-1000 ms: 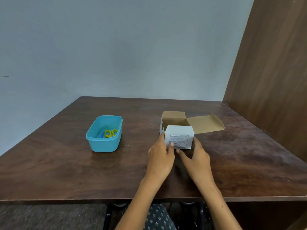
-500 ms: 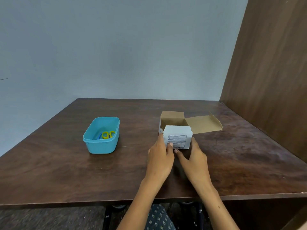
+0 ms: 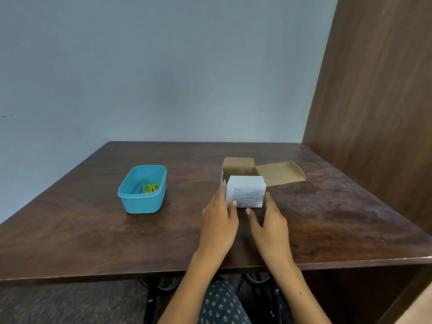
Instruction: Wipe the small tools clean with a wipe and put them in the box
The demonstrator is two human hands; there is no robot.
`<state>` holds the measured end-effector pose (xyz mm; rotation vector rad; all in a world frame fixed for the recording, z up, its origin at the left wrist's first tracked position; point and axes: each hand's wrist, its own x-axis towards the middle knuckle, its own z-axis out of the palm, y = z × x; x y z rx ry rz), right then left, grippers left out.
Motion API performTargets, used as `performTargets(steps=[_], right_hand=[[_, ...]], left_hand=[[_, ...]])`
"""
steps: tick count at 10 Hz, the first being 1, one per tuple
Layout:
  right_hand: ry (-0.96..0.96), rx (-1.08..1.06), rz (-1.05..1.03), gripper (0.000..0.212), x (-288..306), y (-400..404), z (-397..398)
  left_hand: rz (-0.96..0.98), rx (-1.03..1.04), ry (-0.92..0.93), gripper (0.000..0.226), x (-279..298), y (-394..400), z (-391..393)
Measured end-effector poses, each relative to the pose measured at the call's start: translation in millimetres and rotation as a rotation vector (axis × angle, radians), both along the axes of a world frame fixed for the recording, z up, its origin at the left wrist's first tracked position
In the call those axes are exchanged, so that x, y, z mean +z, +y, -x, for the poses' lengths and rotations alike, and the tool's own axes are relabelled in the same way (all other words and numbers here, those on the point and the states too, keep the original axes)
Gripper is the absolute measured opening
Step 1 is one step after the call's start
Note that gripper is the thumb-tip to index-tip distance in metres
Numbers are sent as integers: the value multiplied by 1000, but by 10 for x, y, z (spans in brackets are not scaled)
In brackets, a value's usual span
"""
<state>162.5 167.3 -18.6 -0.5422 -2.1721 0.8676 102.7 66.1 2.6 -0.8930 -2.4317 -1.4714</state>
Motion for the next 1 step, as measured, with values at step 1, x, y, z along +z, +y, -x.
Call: performTargets(steps=[1], right_hand=[[48, -37, -124, 56, 13, -118, -68]], left_hand=[[25, 96, 144, 44, 48, -133, -59]])
